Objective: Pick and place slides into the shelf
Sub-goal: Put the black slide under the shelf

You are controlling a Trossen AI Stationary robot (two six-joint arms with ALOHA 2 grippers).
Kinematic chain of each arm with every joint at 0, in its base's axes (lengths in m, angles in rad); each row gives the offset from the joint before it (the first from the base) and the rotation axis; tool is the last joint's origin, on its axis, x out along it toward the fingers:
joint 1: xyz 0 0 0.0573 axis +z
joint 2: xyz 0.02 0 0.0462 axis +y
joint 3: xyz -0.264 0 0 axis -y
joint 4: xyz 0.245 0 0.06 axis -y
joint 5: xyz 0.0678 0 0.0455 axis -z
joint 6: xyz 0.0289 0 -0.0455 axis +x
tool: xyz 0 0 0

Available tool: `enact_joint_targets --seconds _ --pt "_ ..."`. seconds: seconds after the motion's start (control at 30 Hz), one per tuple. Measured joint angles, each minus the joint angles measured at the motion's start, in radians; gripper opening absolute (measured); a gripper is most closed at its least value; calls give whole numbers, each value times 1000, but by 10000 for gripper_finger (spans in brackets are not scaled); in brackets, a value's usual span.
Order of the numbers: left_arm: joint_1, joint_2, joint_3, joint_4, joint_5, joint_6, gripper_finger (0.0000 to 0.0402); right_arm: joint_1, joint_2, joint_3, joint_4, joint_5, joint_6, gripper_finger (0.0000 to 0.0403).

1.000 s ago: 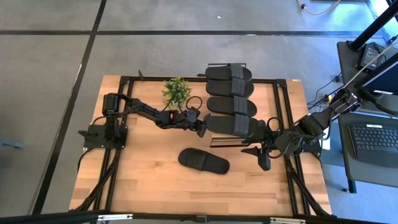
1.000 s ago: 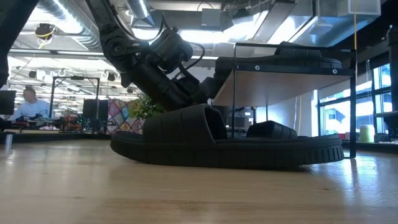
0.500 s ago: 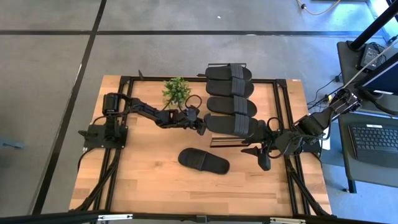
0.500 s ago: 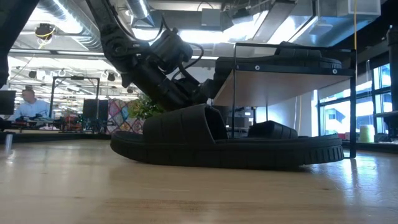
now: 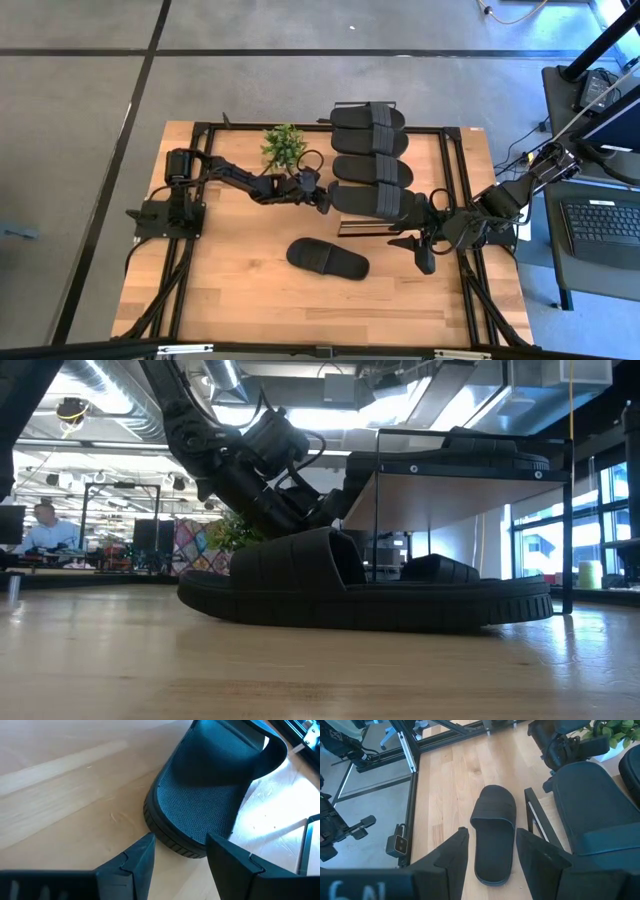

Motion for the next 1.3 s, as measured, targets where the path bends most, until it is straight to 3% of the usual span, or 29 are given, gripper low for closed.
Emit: enact_joint_targets --seconds 0.57,0.67,1.0,1.17,1.3 --pt "-20 -48 -2 -12 44 23 166 0 0 0 -1 -1 -3 167" --pt "-29 -116 -2 -88 25 40 166 0 0 0 -11 -2 -3 167" --pt "-129 -471 -2 -561 -90 22 166 0 0 0 -52 -3 -40 167" --pt "-267 -625 -2 -559 -109 -32 166 0 0 0 -47 -3 -98 167" --pt "-411 -689 -1 -467 -186 -54 166 0 0 0 -31 -3 -161 167"
